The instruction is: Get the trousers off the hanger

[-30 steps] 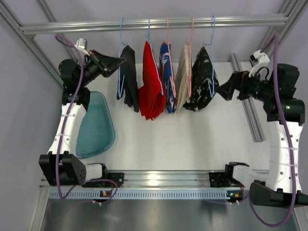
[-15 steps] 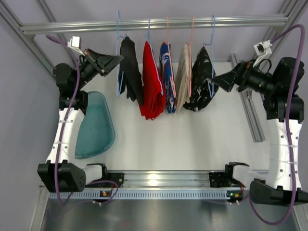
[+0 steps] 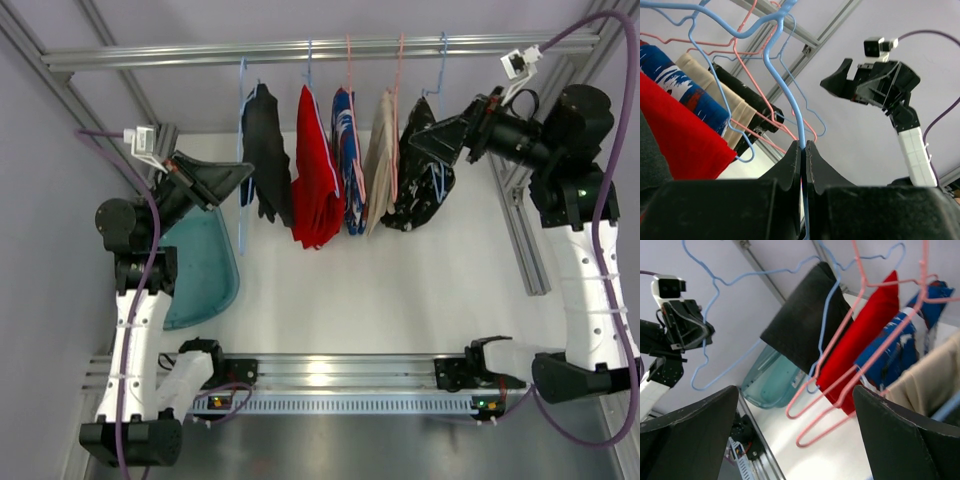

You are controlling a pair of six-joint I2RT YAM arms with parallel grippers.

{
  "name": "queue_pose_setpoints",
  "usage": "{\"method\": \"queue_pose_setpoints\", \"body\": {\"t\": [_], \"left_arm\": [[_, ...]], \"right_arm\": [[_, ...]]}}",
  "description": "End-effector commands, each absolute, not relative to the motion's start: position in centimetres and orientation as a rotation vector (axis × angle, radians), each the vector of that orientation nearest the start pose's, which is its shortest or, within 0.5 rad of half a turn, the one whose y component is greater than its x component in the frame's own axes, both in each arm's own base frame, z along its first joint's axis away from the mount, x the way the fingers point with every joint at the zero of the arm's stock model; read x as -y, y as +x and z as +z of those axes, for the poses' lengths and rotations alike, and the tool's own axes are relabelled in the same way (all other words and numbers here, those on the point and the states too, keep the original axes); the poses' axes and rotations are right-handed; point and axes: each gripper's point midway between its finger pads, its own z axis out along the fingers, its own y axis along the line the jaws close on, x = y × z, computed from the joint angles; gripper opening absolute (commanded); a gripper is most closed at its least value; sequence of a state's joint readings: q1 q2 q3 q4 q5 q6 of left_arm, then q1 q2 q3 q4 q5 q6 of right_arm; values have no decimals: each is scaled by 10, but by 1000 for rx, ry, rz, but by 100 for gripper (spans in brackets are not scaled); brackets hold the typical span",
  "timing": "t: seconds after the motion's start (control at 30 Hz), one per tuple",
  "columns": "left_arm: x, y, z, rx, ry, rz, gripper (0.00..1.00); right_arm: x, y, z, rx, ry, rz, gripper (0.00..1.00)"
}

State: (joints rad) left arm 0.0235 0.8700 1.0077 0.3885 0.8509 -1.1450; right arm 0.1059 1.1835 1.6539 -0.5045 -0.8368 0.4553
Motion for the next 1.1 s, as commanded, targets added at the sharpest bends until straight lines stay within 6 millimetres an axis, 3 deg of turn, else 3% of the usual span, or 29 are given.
{"method": "queue_pose_setpoints", "body": {"t": [0.0, 0.23, 0.3, 0.37, 0.53, 0.8, 0.93, 1.07], "left_arm": [[150, 198, 505, -1152, 313, -1234, 0], [147, 184, 496, -1180, 297, -1175, 0], [146, 179, 496, -1180, 299, -1152, 0], [146, 177, 493, -1195, 298, -1140, 0], [144, 172, 492, -1204, 296, -1113, 0], [144, 169, 494, -1212, 297, -1110, 0], [145, 162, 501, -1196, 319, -1109, 0], [144, 159, 504, -1189, 312, -1098, 0]], "right_arm": [[-200, 272, 509, -1565, -436, 1097, 99], [-279, 263, 525, -1487, -483, 1260, 99], [-302, 253, 530, -1466, -481, 1329, 94], [-322, 253, 524, -1495, -473, 1375, 90], [-378, 231, 516, -1517, -532, 1484, 89], [-443, 195, 519, -1499, -629, 1619, 83], [-470, 190, 507, -1533, -638, 1649, 80], [-482, 195, 497, -1576, -604, 1637, 76]]}}
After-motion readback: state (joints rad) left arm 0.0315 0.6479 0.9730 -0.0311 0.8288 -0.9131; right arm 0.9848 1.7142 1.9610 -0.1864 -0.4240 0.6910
